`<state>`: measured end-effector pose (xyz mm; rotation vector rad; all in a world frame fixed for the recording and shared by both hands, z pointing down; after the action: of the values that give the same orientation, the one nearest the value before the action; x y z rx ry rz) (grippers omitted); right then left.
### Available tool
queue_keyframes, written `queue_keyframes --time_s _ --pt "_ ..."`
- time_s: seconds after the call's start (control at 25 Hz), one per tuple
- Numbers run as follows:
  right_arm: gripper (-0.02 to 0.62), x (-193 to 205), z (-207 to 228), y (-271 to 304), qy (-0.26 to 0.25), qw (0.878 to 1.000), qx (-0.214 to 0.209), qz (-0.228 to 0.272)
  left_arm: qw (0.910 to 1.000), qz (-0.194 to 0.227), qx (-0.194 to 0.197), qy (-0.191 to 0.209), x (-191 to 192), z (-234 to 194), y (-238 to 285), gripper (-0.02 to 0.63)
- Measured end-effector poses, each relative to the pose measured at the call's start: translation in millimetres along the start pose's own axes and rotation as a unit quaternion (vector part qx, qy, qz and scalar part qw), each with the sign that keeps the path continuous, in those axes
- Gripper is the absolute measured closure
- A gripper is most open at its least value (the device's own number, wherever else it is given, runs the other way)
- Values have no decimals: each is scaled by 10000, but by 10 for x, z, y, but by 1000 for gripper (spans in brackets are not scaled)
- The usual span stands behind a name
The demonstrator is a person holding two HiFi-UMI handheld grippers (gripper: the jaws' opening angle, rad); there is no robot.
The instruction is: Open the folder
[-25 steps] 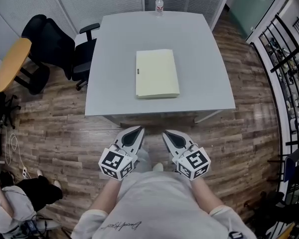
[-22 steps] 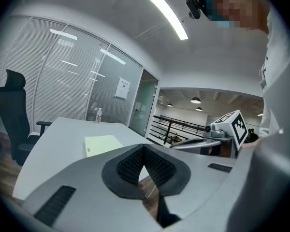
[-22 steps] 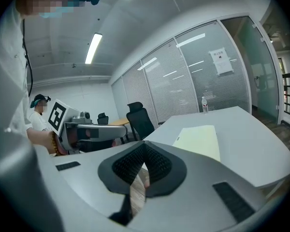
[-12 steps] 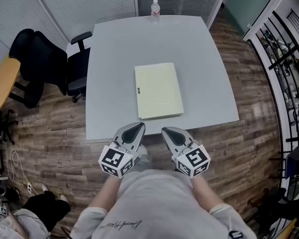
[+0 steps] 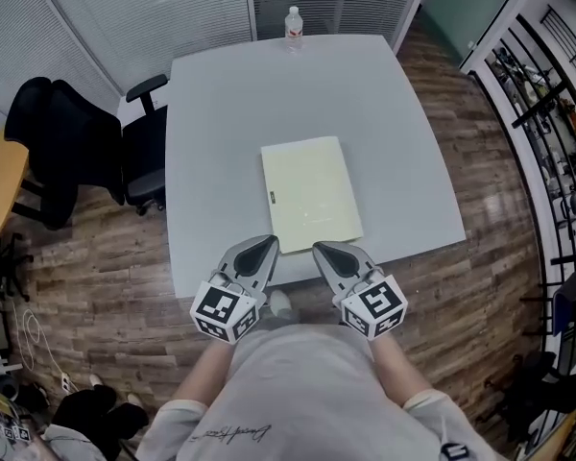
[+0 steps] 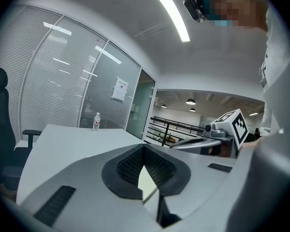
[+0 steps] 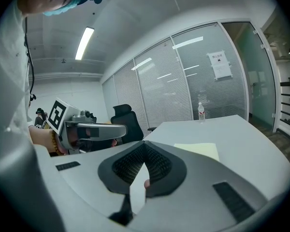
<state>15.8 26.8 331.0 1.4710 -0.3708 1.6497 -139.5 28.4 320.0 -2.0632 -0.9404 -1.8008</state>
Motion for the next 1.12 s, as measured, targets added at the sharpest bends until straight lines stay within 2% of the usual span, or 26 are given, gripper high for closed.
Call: queue_keyframes --time_s 0.44,1.12 --pt "572 -134 192 100 -131 9998 80 -92 9999 48 -113 19 -75 -148 51 597" --pt "572 -55 507 180 -295 9975 -301 -574 9989 -172 -428 83 53 -96 222 597"
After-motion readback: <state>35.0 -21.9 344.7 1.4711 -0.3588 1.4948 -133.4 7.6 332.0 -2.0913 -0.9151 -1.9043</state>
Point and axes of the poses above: the fingertips, and each gripper's own axes: y forward along the fingers, z to its right, x out of its underside, the point moved 6 cm from there along -y, backward along the fingers, and after that the axes turned 2 degrees about y, right-handed, at the moved point
